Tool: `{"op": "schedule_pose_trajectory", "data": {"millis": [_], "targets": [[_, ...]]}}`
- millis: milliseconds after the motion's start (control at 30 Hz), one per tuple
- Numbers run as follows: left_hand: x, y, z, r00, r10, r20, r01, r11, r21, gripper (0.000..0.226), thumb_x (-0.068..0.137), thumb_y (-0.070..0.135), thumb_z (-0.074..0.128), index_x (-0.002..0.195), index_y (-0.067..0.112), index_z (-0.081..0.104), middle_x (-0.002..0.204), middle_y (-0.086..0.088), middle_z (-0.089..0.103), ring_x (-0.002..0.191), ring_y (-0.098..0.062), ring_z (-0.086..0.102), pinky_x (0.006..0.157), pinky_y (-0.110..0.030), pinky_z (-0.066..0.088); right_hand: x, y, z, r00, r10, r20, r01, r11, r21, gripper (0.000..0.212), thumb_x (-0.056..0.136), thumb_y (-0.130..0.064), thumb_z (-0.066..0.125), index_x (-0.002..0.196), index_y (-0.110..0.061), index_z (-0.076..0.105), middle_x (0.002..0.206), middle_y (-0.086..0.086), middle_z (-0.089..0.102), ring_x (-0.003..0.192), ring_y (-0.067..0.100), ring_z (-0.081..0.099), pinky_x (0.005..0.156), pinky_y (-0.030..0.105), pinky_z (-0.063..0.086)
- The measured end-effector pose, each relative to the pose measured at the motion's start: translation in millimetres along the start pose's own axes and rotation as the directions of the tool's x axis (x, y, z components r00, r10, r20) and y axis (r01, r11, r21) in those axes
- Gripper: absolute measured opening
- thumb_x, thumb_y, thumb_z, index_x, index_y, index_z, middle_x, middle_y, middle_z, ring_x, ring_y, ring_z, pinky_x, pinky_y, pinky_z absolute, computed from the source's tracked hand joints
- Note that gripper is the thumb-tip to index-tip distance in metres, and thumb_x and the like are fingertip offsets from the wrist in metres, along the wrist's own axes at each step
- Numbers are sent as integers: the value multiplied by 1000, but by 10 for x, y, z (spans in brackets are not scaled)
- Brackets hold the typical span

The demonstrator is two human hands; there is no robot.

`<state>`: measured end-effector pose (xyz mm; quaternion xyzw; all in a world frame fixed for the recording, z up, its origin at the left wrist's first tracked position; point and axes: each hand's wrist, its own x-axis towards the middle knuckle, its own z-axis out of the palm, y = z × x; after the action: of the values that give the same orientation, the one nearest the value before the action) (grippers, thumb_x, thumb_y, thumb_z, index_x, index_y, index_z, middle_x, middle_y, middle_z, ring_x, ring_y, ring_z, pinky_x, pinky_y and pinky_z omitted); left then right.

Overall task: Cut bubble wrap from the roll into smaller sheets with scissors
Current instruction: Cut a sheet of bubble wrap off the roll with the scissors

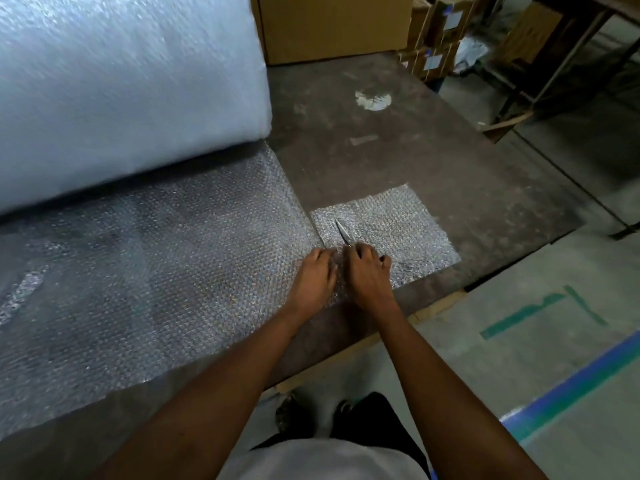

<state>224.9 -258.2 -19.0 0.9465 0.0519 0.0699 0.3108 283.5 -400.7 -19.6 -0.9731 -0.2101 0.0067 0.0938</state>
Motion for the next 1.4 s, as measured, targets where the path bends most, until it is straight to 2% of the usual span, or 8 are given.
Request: {"op": "schedule_pose_trajectory", "data": {"millis": [233,567,733,933,1067,1200,1300,1400], "targets": [[328,299,239,953,-298,-49,300,953,46,41,103,26,68,134,1,60,130,-20,58,113,-34,66,94,-44,58,240,332,-64,999,8,50,-15,991,136,50,93,-25,70,138,-10,56,129,20,57,119,40,54,94,53,47],[461,655,466,685,-688,-240,702,711,-38,23,99,33,73,110,13,72,106,-13,76,100,-36,73,85,-46,61,831,903,-274,941,-181,286,56,917,395,52,82,-26,83,122,-1,62,125,18,50,100,35,63,89,36,50],[536,738,525,616,-717,-326,751,660,-34,34,94,43,73,117,18,72,119,-16,67,115,-39,62,99,-49,55,952,1163,-347,904,-345,253,134,789,599,30,82,-15,82,105,-14,63,95,5,69,83,20,66,72,29,49],[527,710,381,561,-775,-290,589,620,-518,29,94,16,77,116,11,58,104,-8,74,93,-33,71,74,-28,49,1101,1171,-484,843,-492,218,153,608,779,30,82,-12,80,103,-26,65,92,-1,69,79,10,64,78,31,57],[474,739,110,670,-723,-165,366,516,-775,33,81,10,73,113,16,71,101,-10,74,79,-16,69,72,-21,54,1239,997,-521,843,-501,194,150,567,810,31,85,6,79,104,-16,68,87,-6,68,74,0,62,76,20,53],[313,728,-299,768,-600,-226,276,627,-729,47,95,-2,75,140,7,69,143,-2,70,113,5,68,96,-19,54,1308,661,-539,848,-512,136,169,505,847,38,86,7,77,97,-28,66,82,-12,67,69,-8,59,73,16,50],[158,675,-637,811,-513,-281,220,713,-666,59,97,1,76,152,12,60,158,6,58,148,-2,49,123,-27,41,1286,360,-595,832,-548,88,199,443,874,26,86,-5,79,97,-27,67,81,-8,68,72,-1,61,74,20,53],[53,586,-914,857,-419,-302,146,758,-636,65,99,4,75,159,16,52,166,9,49,158,-6,36,129,-28,32,1264,81,-618,842,-538,-41,278,368,888,21,83,-13,81,95,-20,65,85,3,69,76,15,66,74,35,55]]}}
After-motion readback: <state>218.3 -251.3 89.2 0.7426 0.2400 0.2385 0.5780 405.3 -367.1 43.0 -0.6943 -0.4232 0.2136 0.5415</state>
